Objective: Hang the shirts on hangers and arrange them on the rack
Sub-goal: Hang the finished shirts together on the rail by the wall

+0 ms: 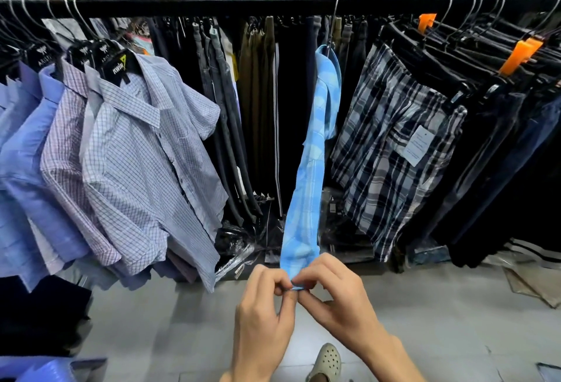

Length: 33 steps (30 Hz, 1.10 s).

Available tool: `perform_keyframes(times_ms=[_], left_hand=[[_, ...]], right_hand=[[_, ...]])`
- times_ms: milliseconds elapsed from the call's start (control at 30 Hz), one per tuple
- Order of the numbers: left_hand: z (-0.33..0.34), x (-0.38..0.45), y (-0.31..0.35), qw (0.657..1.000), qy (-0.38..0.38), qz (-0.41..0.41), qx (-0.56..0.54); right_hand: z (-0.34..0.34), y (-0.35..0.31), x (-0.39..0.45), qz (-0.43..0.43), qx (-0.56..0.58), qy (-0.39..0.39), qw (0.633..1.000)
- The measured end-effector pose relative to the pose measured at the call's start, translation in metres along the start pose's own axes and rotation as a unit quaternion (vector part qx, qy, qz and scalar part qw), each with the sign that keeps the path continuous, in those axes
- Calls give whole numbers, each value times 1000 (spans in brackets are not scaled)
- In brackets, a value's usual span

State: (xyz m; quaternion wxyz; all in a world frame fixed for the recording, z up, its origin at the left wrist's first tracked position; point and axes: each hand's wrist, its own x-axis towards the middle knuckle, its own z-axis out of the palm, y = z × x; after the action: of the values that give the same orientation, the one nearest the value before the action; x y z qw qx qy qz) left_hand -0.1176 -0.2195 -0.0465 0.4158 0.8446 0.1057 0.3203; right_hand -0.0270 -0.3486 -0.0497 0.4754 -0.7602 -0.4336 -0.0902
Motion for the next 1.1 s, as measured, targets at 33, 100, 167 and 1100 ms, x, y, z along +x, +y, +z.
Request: perform_keyframes(times_ms=[33,100,167,1100], left_hand=[[1,2,0,1000,-7,7,-7],[-1,8,-1,999,-36,18,-17],[-4,16,2,997,-66,32,-11],[9,106,29,909,-155,-328,-205]], right_hand=[[2,1,1,24,9,5,1000],[4,3,4,90,20,16,996],[2,8,6,114,-5,14,993],[-35,19,18,282,197,-102,934]])
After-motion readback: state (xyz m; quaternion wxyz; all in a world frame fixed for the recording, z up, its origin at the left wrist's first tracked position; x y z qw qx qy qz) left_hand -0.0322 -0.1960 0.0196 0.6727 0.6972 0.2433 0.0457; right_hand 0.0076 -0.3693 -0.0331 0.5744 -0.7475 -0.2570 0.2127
